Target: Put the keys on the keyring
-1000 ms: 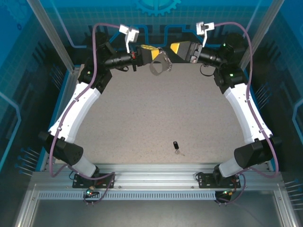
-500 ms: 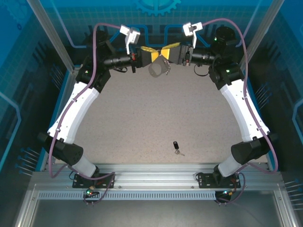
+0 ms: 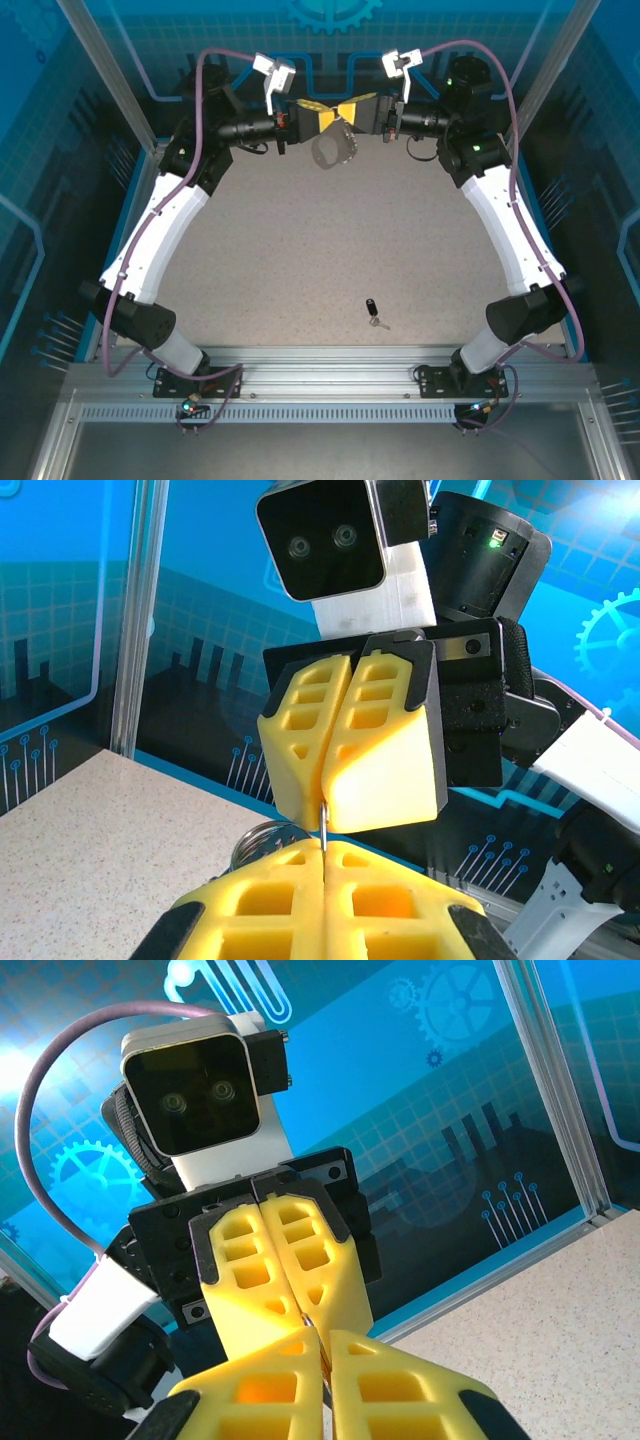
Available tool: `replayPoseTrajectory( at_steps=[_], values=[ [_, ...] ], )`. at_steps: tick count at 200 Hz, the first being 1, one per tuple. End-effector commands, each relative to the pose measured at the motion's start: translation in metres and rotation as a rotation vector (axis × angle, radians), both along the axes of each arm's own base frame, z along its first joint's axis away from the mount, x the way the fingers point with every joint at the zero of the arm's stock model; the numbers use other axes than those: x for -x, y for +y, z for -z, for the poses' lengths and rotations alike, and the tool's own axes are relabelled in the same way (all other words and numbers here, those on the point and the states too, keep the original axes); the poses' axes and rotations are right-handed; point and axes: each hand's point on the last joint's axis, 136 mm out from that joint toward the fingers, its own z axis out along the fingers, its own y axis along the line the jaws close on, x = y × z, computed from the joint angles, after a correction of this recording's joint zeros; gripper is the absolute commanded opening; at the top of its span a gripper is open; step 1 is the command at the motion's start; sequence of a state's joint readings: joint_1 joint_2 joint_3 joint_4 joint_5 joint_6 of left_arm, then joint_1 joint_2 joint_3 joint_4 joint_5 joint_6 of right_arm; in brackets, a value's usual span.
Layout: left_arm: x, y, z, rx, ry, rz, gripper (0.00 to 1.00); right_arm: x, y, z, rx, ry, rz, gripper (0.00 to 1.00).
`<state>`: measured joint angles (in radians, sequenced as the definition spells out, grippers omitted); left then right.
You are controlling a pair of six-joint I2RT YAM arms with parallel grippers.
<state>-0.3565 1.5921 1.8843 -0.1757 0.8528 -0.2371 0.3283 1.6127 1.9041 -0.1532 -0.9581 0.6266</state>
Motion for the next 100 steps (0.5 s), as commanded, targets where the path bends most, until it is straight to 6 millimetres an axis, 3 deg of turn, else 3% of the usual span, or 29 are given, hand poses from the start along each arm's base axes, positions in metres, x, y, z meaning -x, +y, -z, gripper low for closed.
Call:
replayPoseTrajectory(
  at_steps=[1,21,47,78,100],
  values=[
    [0.0124,0.0007,-0.0279,0.038,-0.085,0.025,0.0,0.0084,0.0077,0.0011,0.004,0.004,-0.049,0.07],
    [0.0119,0.0006,-0.0285,0.041,-0.084,0.024,0.0,0.0079,0.0084,0.004,0.008,0.009,-0.056,0.14],
    [0.01,-0.0001,-0.0284,0.045,-0.082,0.025,0.0,0.0066,0.0089,0.007,0.011,0.013,-0.06,0.14],
    [0.0091,-0.0013,-0.0303,0.047,-0.086,0.028,0.0,0.0051,0.0101,0.0081,0.01,0.013,-0.065,0.0],
    [0.0083,-0.0018,-0.0307,0.047,-0.086,0.028,0.0,0.0042,0.0105,0.0078,0.008,0.011,-0.069,0.0]
  ],
)
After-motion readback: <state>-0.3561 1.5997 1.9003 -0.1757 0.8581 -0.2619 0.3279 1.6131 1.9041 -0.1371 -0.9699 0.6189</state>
